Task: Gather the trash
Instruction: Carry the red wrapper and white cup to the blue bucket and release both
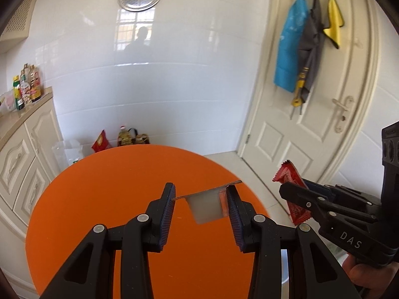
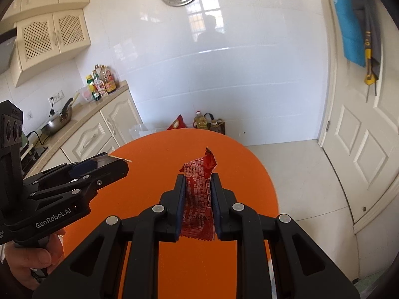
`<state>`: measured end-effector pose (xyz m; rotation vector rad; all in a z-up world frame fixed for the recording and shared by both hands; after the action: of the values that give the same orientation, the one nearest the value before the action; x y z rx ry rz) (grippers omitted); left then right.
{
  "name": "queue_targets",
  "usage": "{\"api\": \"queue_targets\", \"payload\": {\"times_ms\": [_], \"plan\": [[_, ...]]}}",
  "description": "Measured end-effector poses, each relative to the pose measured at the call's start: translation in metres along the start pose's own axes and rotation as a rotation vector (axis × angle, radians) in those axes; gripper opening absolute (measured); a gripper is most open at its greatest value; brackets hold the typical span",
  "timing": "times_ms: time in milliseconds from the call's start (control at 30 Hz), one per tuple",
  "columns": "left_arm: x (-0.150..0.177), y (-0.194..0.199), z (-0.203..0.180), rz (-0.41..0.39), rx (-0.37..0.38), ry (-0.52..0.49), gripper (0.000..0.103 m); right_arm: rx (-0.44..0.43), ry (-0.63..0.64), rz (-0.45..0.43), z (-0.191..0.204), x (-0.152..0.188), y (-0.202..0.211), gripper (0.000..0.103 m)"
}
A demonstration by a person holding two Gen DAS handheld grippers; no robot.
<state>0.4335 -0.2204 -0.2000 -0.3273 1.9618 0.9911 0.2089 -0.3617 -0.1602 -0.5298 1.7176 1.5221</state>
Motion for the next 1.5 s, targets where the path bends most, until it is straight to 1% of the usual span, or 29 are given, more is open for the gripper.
{"api": "queue_targets", "payload": {"times_ms": [133,233,300,433,467,500,533,633,667,733,767,800,833,867,900,967,1000,1033,1067,1133,1167,1233,1267,1333,1367,1400,1433,1467,1500], "plan": [[0.02,0.028,-0.047,-0.005,0.061,-0.047,0.037,0.049,-0.044,-0.033,-0.036,0.011,0.035,0.019],[0.031,0.036,-0.079,-0.004,0.113,-0.09,0.037,0.096,-0.083,-0.051,-0.069,0.019,0.057,0.019],[0.034,0.033,-0.094,-0.001,0.143,-0.113,0.037,0.133,-0.109,-0.058,-0.093,0.027,0.07,0.019],[0.039,0.02,-0.122,0.024,0.213,-0.144,0.037,0.199,-0.161,-0.05,-0.148,0.041,0.083,0.019],[0.033,0.014,-0.118,0.03,0.226,-0.146,0.037,0.216,-0.173,-0.046,-0.163,0.047,0.086,0.019],[0.036,0.007,-0.124,0.043,0.246,-0.148,0.037,0.238,-0.186,-0.039,-0.178,0.053,0.089,0.019],[0.034,-0.002,-0.126,0.057,0.265,-0.149,0.037,0.26,-0.201,-0.031,-0.193,0.06,0.091,0.019],[0.042,-0.025,-0.143,0.103,0.323,-0.16,0.037,0.304,-0.25,-0.002,-0.235,0.079,0.092,0.019],[0.053,-0.036,-0.151,0.139,0.345,-0.162,0.037,0.32,-0.265,0.013,-0.248,0.087,0.09,0.019],[0.063,-0.06,-0.159,0.201,0.372,-0.164,0.037,0.34,-0.292,0.041,-0.268,0.1,0.085,0.019],[0.061,-0.073,-0.159,0.227,0.384,-0.163,0.037,0.355,-0.312,0.061,-0.281,0.11,0.081,0.019],[0.074,-0.085,-0.164,0.271,0.405,-0.158,0.037,0.361,-0.327,0.075,-0.29,0.118,0.077,0.019],[0.079,-0.095,-0.167,0.298,0.411,-0.158,0.037,0.364,-0.348,0.094,-0.3,0.127,0.072,0.019],[0.091,-0.108,-0.17,0.335,0.415,-0.163,0.037,0.366,-0.361,0.111,-0.305,0.133,0.066,0.019],[0.094,-0.118,-0.169,0.364,0.421,-0.167,0.037,0.374,-0.378,0.142,-0.315,0.146,0.056,0.019],[0.114,-0.143,-0.173,0.432,0.427,-0.17,0.037,0.378,-0.41,0.192,-0.329,0.167,0.04,0.019],[0.125,-0.154,-0.173,0.466,0.425,-0.168,0.037,0.38,-0.429,0.217,-0.336,0.178,0.031,0.019],[0.128,-0.166,-0.175,0.495,0.429,-0.161,0.037,0.381,-0.445,0.242,-0.341,0.188,0.024,0.019],[0.14,-0.177,-0.175,0.531,0.436,-0.15,0.037,0.385,-0.46,0.266,-0.347,0.198,0.016,0.019],[0.152,-0.198,-0.175,0.579,0.433,-0.149,0.037,0.392,-0.491,0.305,-0.359,0.213,0.001,0.019],[0.151,-0.21,-0.175,0.6,0.436,-0.144,0.037,0.394,-0.506,0.325,-0.364,0.221,-0.006,0.02],[0.165,-0.227,-0.173,0.651,0.449,-0.13,0.038,0.397,-0.532,0.357,-0.375,0.232,-0.02,0.021],[0.171,-0.234,-0.17,0.669,0.447,-0.126,0.038,0.396,-0.547,0.375,-0.38,0.238,-0.027,0.022],[0.168,-0.263,-0.172,0.707,0.443,-0.111,0.038,0.394,-0.568,0.413,-0.387,0.251,-0.042,0.022],[0.174,-0.268,-0.167,0.725,0.437,-0.105,0.038,0.396,-0.575,0.425,-0.391,0.254,-0.048,0.022],[0.177,-0.274,-0.163,0.741,0.428,-0.104,0.041,0.397,-0.586,0.443,-0.395,0.26,-0.056,0.022],[0.168,-0.292,-0.167,0.76,0.418,-0.106,0.052,0.397,-0.596,0.455,-0.397,0.264,-0.061,0.022],[0.157,-0.321,-0.18,0.774,0.408,-0.107,0.058,0.401,-0.608,0.466,-0.4,0.268,-0.065,0.023],[0.159,-0.324,-0.175,0.779,0.394,-0.105,0.065,0.403,-0.618,0.471,-0.404,0.272,-0.068,0.024]]}}
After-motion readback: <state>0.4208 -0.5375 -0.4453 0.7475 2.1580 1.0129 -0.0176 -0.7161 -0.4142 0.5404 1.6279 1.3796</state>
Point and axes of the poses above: each gripper's, at about its wrist camera, not at the fingertips, and y roughly against the way its jaws point, z to its left, x to its underside, the point moved 10 cm from there along -y, roughly the way its jaws point, and after that the axes turned 15 degrees about x, right-handed, at the moved point
